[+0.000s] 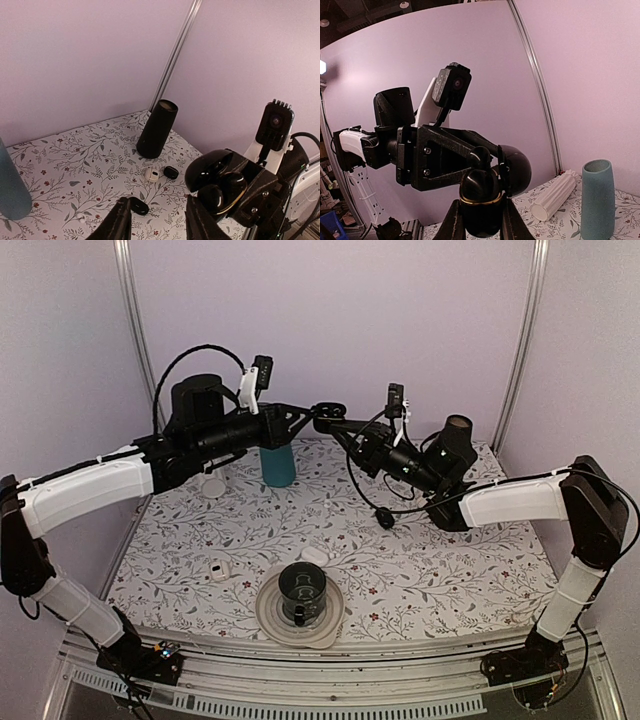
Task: Insert the wireless bluetooth earbuds into the charging case
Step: Adjust the left earbud in the left side groove of the charging case.
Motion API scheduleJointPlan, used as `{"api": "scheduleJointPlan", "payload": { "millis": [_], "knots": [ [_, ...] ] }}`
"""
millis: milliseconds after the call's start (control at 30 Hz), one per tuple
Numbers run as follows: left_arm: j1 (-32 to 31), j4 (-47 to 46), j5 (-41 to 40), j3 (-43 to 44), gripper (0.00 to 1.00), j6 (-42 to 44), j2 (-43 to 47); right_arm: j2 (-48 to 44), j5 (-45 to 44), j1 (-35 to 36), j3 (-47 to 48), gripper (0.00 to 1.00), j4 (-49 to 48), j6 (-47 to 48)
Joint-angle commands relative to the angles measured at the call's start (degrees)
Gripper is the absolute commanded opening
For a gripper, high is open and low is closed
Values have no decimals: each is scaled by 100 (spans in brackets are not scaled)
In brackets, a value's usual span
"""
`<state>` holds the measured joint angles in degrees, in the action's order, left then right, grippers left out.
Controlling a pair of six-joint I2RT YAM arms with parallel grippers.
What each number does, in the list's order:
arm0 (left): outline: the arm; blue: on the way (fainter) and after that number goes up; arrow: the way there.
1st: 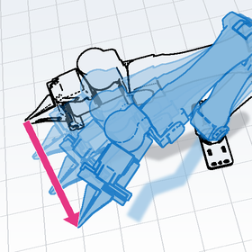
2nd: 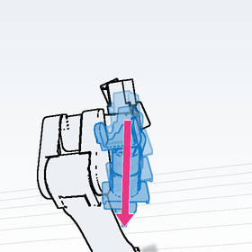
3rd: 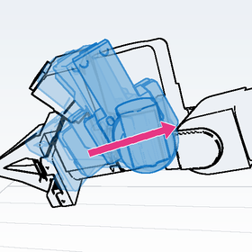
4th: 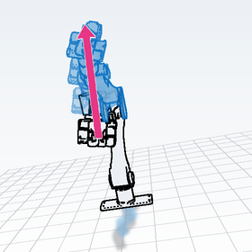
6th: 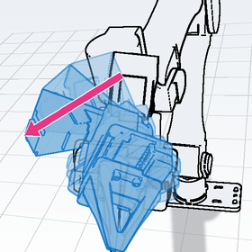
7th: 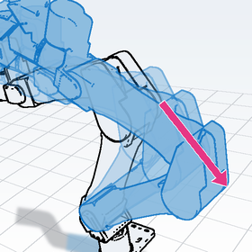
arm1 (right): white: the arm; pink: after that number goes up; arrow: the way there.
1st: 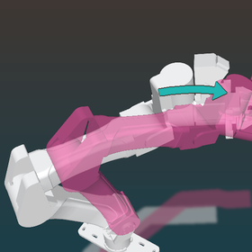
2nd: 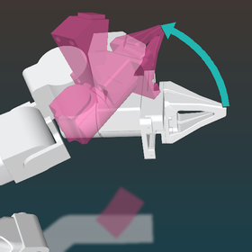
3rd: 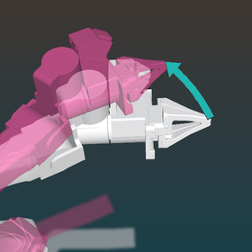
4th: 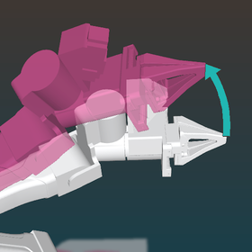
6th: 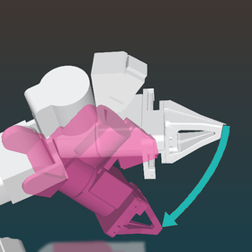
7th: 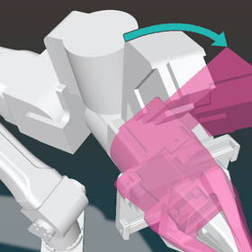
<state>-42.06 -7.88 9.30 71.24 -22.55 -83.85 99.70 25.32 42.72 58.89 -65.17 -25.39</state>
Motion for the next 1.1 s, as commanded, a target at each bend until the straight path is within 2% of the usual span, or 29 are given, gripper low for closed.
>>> {"api": "scheduleJointPlan", "payload": {
  "millis": [0, 533, 867, 1067],
  "knots": [
    [-139, -121, 19, -58, 39, 61, 255, 50, -104, 20, 175, 3, -5, 69],
    [-208, 12, -87, 17, 38, 88, 266, 51, -98, 17, 176, 3, 4, 87],
    [-190, 56, -965, -173, 39, -53, 589, 38, -71, 28, 149, 2, 4, 112],
    [-103, 541, -961, 131, 39, -94, 280, 42, -54, 50, 180, 2, 5, 121]
  ]
}}
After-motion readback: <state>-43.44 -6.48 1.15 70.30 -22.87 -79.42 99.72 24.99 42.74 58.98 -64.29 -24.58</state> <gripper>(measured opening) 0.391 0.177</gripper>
